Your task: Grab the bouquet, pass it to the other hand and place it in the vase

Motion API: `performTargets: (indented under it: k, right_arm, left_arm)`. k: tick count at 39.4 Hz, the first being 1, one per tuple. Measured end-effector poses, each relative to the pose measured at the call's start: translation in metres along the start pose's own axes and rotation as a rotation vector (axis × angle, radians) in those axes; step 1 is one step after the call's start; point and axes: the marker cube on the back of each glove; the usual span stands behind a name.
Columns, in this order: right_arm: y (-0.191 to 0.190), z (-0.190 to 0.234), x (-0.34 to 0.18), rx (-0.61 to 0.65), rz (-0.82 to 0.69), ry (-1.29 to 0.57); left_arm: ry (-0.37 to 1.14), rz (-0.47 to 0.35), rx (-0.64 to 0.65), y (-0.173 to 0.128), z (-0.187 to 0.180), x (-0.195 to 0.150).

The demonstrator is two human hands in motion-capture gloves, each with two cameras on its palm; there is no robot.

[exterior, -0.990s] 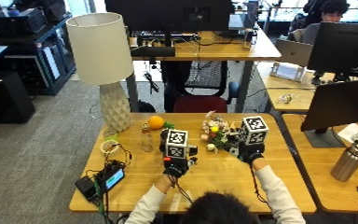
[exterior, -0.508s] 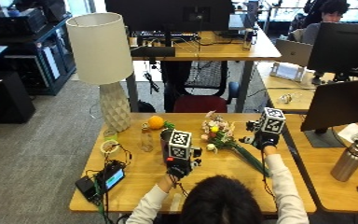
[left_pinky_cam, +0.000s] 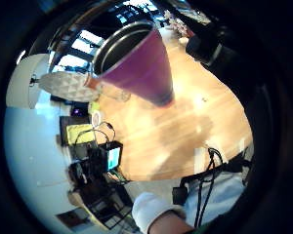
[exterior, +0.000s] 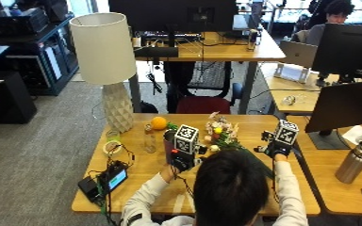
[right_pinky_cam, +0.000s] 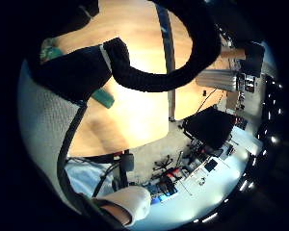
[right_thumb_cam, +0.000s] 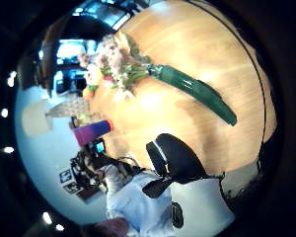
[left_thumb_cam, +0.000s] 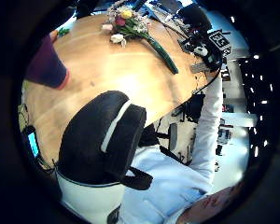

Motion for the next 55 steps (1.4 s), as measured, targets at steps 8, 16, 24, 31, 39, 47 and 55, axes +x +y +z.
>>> performTargets:
  k: [8, 16, 24, 31, 39, 47, 55]
  right_arm:
    - [-0.014, 0.025, 0.005, -0.037, -0.011, -0.030]
    - [-0.021, 0.036, 0.003, -0.080, -0.032, -0.012]
    - [-0.031, 0.030, -0.006, -0.059, -0.018, 0.018]
    - [-0.028, 0.029, -0.012, 0.018, -0.012, 0.029]
    - [-0.017, 0.042, -0.018, -0.012, 0.030, 0.027]
    - [-0.023, 0.068, -0.013, -0.072, 0.057, 0.027]
    - [-0.037, 0.105, -0.007, -0.152, 0.097, 0.014]
  left_arm:
    - [0.036, -0.023, 0.019, -0.020, 0.003, 0.008]
    - [0.040, -0.095, -0.010, -0.027, 0.003, 0.017]
    - [0.044, -0.186, 0.001, -0.043, 0.001, 0.012]
    - [0.069, -0.223, 0.020, -0.036, -0.002, 0.005]
    - [0.101, -0.251, 0.016, -0.017, 0.001, -0.006]
    - [0.127, -0.249, 0.024, -0.002, 0.003, -0.014]
    - [0.131, -0.238, 0.011, -0.005, 0.007, -0.015]
